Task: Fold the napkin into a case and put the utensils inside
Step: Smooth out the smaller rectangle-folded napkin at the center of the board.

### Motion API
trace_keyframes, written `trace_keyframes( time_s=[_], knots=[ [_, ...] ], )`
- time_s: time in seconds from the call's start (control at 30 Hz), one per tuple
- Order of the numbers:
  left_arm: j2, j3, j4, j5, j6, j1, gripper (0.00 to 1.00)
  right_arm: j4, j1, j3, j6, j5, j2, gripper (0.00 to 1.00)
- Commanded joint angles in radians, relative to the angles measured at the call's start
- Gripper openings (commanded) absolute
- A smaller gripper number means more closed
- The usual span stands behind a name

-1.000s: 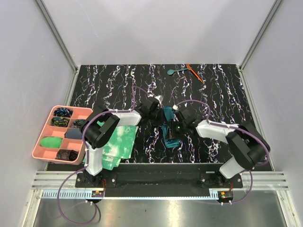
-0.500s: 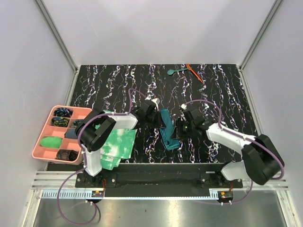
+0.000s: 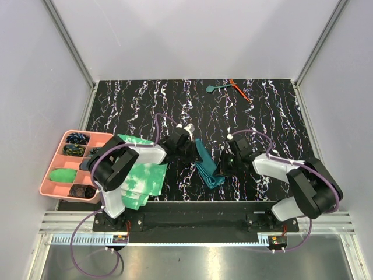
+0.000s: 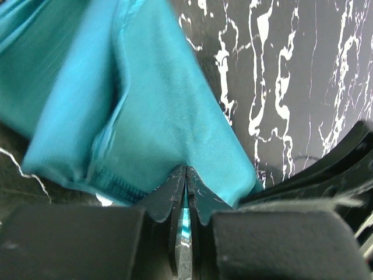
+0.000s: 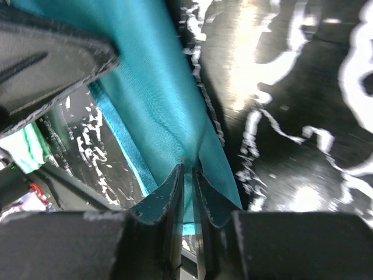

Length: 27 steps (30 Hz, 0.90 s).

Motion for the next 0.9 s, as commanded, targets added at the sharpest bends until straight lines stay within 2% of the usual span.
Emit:
trace_keyframes(
  time_s=[0.0,0.03,0.07,0.17,0.2,0.3,0.4,0.5,0.63,0.87],
  knots=[
    [-0.062,-0.006,0.012,-0.013,0.056,-0.006,0.14,-0.100,-0.012,0.005,-0.038,0.087,-0.042,0.20],
    [-0.085,0.005,0.004,-0.015,0.067,-0.006,0.17,-0.108,-0.012,0.011,-0.053,0.079,-0.042,0.21],
    [-0.100,0.011,0.000,-0.015,0.088,-0.007,0.25,-0.111,-0.012,0.026,-0.058,0.053,-0.042,0.21],
    [-0.166,0.054,-0.059,-0.039,0.127,-0.003,0.39,-0.123,-0.012,0.060,-0.061,0.012,-0.049,0.21],
    [-0.201,0.071,-0.088,-0.046,0.133,0.003,0.46,-0.126,-0.012,0.066,-0.057,0.002,-0.057,0.21],
    [-0.267,0.085,-0.137,-0.073,0.153,0.022,0.54,-0.138,-0.012,0.097,-0.049,-0.024,-0.095,0.22],
    [-0.309,0.082,-0.178,-0.104,0.179,0.054,0.58,-0.184,-0.012,0.146,-0.061,-0.013,-0.134,0.28],
    [-0.286,0.103,-0.214,-0.078,0.222,0.098,0.60,-0.212,-0.013,0.204,-0.092,-0.016,-0.126,0.35],
    [-0.187,0.169,-0.255,0.080,0.259,0.152,0.62,-0.217,-0.016,0.279,-0.135,-0.042,-0.068,0.38],
    [-0.095,0.243,-0.304,0.071,0.292,0.157,0.62,-0.217,-0.036,0.405,-0.205,-0.071,0.082,0.41]
  ],
)
